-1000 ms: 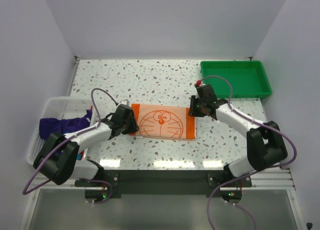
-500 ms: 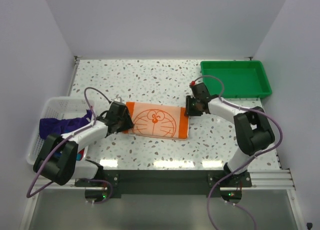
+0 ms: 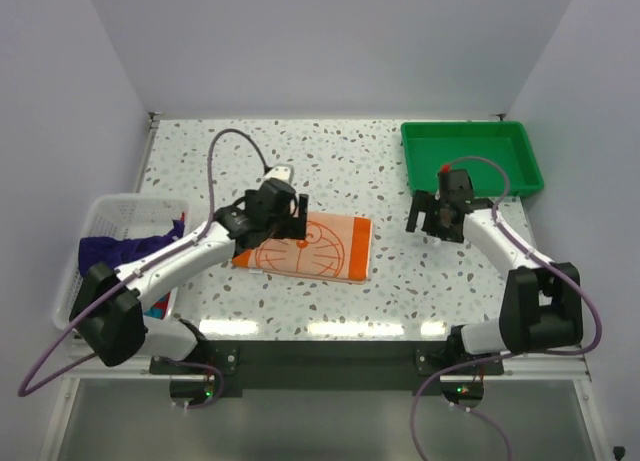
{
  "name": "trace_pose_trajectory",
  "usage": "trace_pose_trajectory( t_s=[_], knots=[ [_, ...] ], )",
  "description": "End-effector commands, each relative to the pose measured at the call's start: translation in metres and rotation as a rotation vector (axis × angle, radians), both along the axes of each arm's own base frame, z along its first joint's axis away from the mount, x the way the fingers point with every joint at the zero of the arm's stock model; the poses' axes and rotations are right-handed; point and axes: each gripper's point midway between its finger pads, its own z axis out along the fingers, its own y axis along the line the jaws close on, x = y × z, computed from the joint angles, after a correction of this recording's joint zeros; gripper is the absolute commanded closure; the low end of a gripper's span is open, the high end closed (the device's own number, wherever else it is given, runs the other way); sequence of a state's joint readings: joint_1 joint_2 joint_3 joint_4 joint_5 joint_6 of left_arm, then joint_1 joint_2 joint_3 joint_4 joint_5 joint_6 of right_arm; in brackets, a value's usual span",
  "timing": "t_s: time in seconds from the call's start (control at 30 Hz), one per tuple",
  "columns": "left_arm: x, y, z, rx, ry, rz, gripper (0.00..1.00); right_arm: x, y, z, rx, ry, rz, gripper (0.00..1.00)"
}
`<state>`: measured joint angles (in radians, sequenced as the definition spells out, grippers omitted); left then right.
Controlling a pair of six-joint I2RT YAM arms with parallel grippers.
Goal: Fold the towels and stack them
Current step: Neatly place the folded towel into the bin
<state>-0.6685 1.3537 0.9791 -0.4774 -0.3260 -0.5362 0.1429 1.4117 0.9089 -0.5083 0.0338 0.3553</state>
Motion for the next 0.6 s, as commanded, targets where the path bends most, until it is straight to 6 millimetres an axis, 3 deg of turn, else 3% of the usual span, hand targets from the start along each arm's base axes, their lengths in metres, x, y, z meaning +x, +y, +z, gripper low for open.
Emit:
trace_pose_trajectory(
  t_s=[0.0, 0.03, 0.07, 0.1, 0.17, 0.3, 0.4, 0.57],
  knots=[
    [-0.007, -0.047, 0.013, 0.076, -0.046, -0.169, 0.0, -0.027, -0.005, -0.007, 0.039, 0.041, -0.041, 0.01],
    [-0.021, -0.072, 0.013, 0.085, -0.054, -0.261, 0.02, -0.028, -0.006, -0.004, 0.045, 0.025, -0.053, 0.01],
    [-0.025, -0.086, 0.004, 0.108, -0.039, -0.306, 0.03, -0.029, -0.009, -0.005, 0.047, 0.023, -0.066, 0.01],
    [-0.027, -0.104, 0.01, 0.105, -0.054, -0.35, 0.04, -0.032, -0.011, -0.008, 0.047, 0.028, -0.072, 0.01],
    [-0.041, -0.141, 0.002, 0.155, -0.067, -0.474, 0.09, -0.034, -0.009, -0.009, 0.075, 0.031, -0.072, 0.01],
    [-0.069, -0.189, -0.018, 0.26, -0.08, -0.659, 0.19, -0.034, -0.004, -0.012, 0.118, 0.02, -0.072, 0.01],
    [-0.081, -0.211, -0.035, 0.291, -0.066, -0.737, 0.27, -0.032, 0.0, -0.01, 0.14, 0.014, -0.064, 0.01],
    [-0.086, -0.223, -0.059, 0.332, -0.034, -0.807, 0.3, -0.031, 0.003, -0.007, 0.156, -0.007, -0.058, 0.02]
  ],
)
